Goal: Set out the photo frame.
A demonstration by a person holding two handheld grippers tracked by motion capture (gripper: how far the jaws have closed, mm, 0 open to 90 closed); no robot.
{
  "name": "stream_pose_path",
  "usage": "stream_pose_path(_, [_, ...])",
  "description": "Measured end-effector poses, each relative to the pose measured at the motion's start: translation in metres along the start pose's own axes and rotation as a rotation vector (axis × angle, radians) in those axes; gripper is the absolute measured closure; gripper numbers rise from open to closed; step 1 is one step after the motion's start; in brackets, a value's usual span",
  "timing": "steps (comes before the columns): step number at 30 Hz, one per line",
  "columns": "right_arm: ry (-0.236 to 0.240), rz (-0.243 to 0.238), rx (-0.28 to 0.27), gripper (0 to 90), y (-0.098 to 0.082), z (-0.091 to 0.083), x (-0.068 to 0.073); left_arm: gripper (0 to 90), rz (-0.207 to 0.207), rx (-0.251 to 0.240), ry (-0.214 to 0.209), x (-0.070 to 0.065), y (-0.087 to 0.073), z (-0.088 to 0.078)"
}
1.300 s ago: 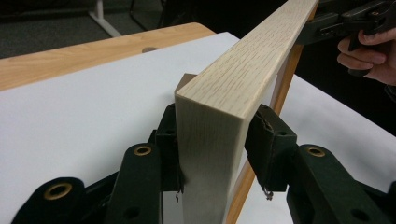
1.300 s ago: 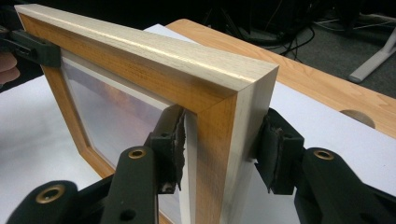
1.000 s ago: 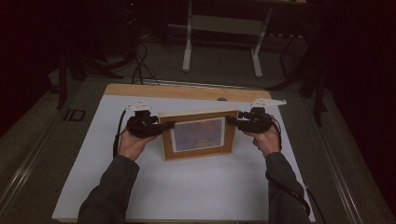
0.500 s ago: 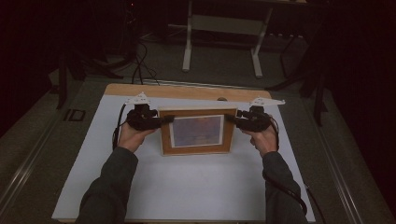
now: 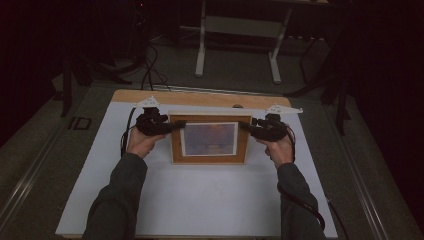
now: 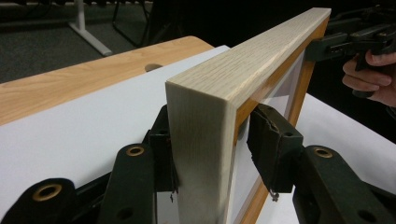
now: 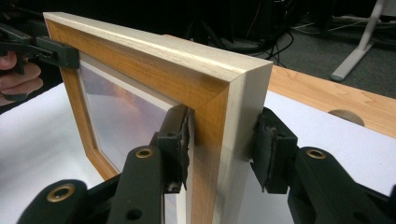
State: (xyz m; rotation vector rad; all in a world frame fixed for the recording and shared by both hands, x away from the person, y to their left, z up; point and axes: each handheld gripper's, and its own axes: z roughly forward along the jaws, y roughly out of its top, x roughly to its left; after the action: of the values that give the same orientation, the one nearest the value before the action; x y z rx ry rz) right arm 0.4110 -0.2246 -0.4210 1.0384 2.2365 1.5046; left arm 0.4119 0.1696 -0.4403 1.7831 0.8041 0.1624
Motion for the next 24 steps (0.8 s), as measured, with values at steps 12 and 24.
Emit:
stream_pose_path(12, [-0.008,0.010,-0.010,59.8,0.0017,0.0072,0.0018,55.5,-0.001,-0.009,0.017,0.0071,0.0006,-0.0006])
stream_pose_path(24, [0.005,0.027,-0.007,60.5,-0.0026,0.0050,0.0016,54.7,-0.018,0.009,0.009,0.0038,0.0012,0.0001])
